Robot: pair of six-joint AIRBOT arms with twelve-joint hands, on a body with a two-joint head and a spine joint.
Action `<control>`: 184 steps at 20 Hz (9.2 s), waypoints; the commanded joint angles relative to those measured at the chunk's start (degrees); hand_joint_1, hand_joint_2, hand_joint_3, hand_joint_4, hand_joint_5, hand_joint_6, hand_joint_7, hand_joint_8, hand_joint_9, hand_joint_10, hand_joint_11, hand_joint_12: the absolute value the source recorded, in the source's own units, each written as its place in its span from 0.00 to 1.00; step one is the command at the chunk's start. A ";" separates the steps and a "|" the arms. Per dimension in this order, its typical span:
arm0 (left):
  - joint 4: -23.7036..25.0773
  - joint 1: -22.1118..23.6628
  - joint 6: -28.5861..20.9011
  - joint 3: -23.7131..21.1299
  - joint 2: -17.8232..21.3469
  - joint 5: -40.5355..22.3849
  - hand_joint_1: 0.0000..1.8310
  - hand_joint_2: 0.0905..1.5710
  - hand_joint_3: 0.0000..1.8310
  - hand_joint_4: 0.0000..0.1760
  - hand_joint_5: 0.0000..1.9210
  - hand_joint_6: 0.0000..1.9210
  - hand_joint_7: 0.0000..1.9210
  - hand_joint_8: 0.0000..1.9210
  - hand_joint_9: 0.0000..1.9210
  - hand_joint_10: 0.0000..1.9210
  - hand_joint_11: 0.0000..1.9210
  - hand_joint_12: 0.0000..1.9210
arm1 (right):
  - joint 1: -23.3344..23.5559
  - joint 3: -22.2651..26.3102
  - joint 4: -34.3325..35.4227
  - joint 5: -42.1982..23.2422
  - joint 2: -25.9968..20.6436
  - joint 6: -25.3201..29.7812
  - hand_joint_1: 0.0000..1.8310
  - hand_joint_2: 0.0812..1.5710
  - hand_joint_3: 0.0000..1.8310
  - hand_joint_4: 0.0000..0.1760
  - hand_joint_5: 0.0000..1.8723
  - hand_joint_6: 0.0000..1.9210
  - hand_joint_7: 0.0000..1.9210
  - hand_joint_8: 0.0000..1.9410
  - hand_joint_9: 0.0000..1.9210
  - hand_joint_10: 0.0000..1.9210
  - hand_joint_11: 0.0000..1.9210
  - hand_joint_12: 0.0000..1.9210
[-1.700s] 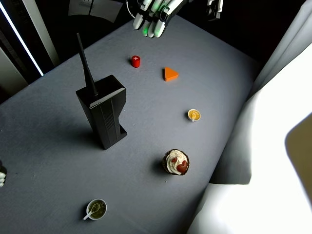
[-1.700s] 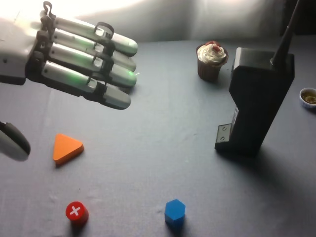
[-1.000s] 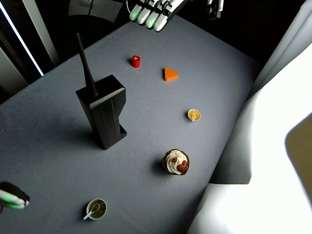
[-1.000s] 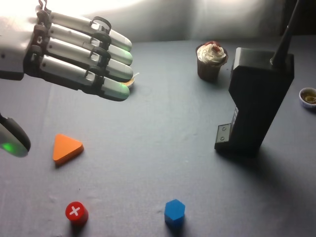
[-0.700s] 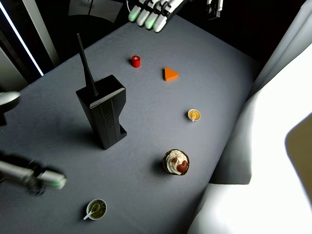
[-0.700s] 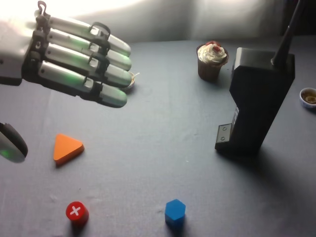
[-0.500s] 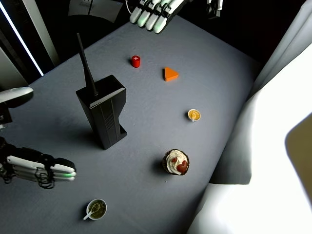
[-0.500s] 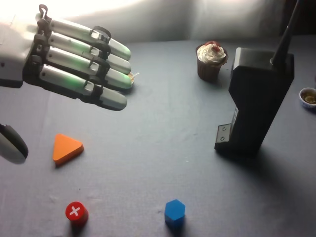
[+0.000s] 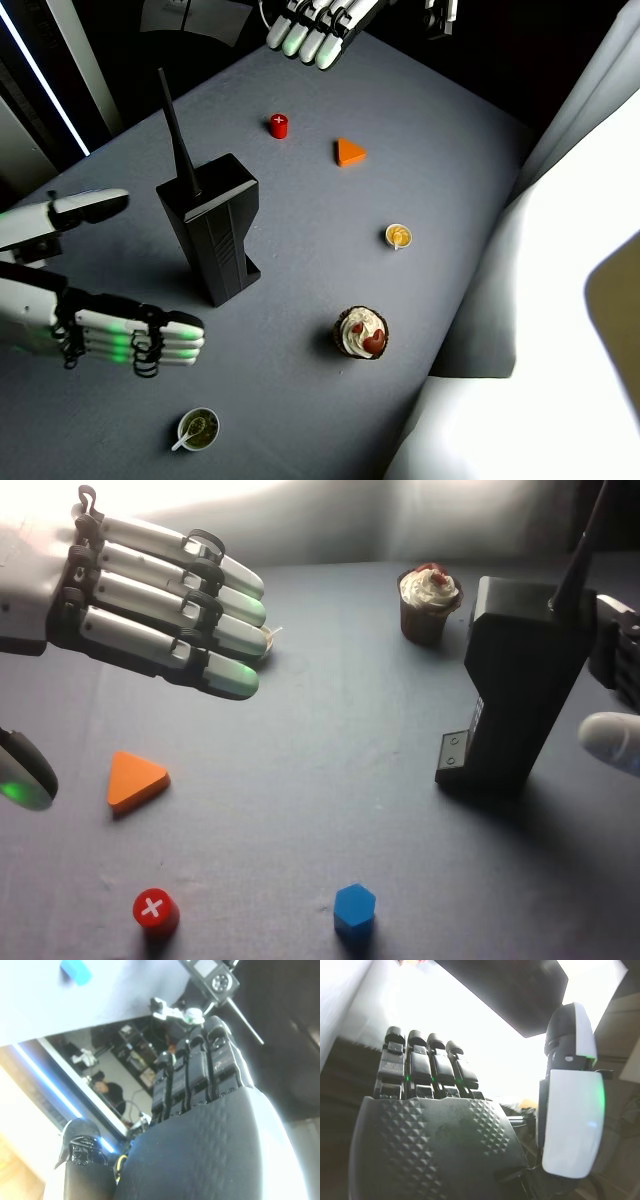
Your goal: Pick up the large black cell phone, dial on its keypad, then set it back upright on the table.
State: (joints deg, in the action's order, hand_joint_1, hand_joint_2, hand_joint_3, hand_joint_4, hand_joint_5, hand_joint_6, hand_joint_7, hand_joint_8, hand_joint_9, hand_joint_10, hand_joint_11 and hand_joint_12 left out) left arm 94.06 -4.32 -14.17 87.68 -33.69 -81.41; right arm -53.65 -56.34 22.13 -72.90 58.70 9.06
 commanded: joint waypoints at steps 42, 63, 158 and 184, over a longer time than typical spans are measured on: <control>-5.91 2.15 -2.71 0.50 0.30 -1.96 0.00 0.70 0.00 0.11 0.07 0.00 0.08 0.00 0.06 0.00 0.00 0.13 | 12.60 0.19 0.59 -3.99 3.06 -0.79 0.63 0.65 0.00 0.00 0.19 0.01 0.22 0.01 0.27 0.03 0.02 0.58; -0.80 4.57 -13.85 1.12 -0.58 1.46 0.06 0.75 0.00 0.08 0.09 0.00 0.11 0.00 0.11 0.01 0.00 0.31 | 20.46 -2.97 -5.03 0.93 3.03 -1.19 0.74 0.75 0.00 0.00 0.47 0.47 0.39 0.73 0.40 0.78 0.40 0.77; -10.34 -3.82 -6.06 -6.00 -4.29 29.67 0.80 0.62 0.34 0.85 0.00 0.00 0.30 0.90 0.30 1.00 0.07 1.00 | 35.83 -5.49 -7.67 8.73 6.16 -5.00 0.73 0.76 0.00 0.00 0.45 0.53 0.36 0.74 0.40 0.78 0.38 0.76; -16.28 4.27 -27.04 2.53 -2.80 11.33 0.17 0.75 0.00 0.10 0.21 0.00 0.33 0.03 0.29 0.17 0.08 0.62 | 26.72 -11.90 -5.13 3.17 10.60 0.35 0.74 0.75 0.00 0.00 0.46 0.51 0.37 0.72 0.42 0.76 0.43 0.71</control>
State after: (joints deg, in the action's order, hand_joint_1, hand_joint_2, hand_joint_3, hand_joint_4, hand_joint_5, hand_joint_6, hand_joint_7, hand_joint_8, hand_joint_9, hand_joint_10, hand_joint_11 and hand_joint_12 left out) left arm 83.70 -1.30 -40.77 90.15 -37.04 -69.97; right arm -27.14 -68.18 17.52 -61.43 70.13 8.32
